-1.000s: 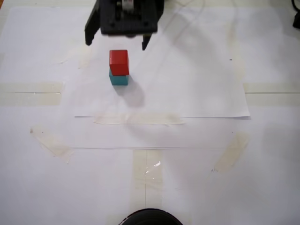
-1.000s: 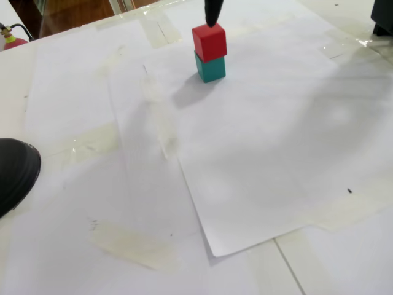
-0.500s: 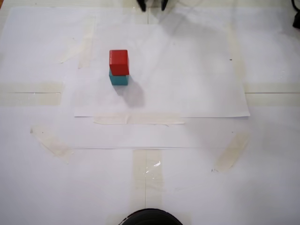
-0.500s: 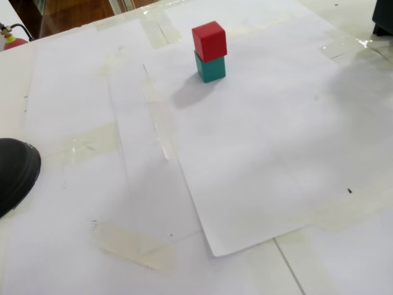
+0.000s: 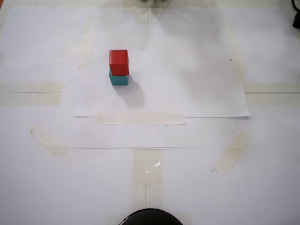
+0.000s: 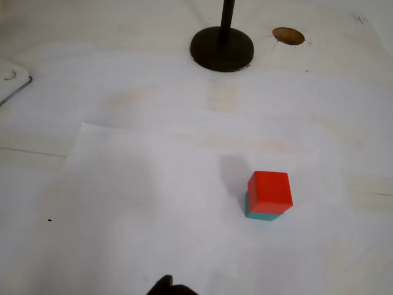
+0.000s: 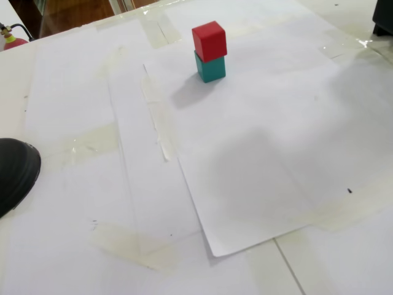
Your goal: Put the red cube on the top of the blue cube.
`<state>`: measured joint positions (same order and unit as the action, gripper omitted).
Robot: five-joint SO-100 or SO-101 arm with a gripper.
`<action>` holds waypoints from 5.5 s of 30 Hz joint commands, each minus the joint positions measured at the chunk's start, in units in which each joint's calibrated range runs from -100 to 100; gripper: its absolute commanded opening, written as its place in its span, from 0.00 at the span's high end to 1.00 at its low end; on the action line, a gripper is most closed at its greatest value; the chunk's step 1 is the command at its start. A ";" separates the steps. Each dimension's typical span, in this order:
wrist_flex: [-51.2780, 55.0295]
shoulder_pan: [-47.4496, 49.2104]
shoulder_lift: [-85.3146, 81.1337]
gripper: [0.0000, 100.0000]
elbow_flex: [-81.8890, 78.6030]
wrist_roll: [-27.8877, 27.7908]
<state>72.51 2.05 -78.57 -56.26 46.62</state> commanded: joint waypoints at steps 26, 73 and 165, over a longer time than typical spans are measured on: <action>-22.57 -2.27 -18.94 1.00 -43.65 3.13; -17.68 -4.09 -18.86 1.00 -43.65 -3.71; 6.86 8.25 49.56 1.00 50.22 5.08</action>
<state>79.10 8.77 -36.75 -16.58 49.99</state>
